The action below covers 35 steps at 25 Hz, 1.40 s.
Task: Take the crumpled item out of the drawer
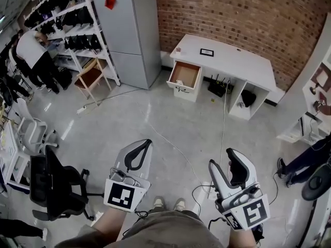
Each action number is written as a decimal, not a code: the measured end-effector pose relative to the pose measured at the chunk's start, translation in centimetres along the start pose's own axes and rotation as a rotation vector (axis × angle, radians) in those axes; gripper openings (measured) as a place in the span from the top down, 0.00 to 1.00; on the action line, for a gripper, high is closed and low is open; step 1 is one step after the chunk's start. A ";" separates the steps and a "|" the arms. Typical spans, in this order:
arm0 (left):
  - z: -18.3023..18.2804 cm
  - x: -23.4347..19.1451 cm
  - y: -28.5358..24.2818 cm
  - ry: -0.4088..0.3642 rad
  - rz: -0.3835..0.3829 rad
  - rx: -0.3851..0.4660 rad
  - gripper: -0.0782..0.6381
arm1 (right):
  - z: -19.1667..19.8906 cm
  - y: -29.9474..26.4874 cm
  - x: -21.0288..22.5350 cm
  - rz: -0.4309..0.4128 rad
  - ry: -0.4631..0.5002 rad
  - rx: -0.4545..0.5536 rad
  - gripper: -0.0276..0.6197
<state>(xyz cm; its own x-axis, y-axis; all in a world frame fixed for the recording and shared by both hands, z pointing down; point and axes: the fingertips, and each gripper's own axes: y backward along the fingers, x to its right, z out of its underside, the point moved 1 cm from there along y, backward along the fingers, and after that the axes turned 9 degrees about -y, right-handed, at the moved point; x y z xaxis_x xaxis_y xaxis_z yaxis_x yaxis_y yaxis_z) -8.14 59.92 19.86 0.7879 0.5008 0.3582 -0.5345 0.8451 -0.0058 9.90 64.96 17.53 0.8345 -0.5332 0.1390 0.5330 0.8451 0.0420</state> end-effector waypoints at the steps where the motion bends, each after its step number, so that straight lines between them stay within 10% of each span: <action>1: 0.0 0.4 0.0 0.002 -0.002 -0.001 0.89 | 0.0 0.3 0.3 0.003 -0.004 0.006 0.60; 19: 1.4 3.2 -2.4 0.005 -0.036 -0.028 0.89 | 1.6 0.7 5.9 0.006 -0.056 0.012 0.61; 35: 7.3 -4.3 -16.3 -0.070 0.024 -0.040 0.89 | 4.4 -14.7 13.5 0.021 -0.056 -0.084 0.62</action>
<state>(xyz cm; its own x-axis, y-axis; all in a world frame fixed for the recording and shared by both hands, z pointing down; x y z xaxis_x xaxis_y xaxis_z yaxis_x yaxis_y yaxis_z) -5.07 42.60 25.27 0.7513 0.5076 0.4219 -0.5391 0.8407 -0.0514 12.70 45.50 23.09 0.8375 -0.5108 0.1939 0.5276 0.8484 -0.0438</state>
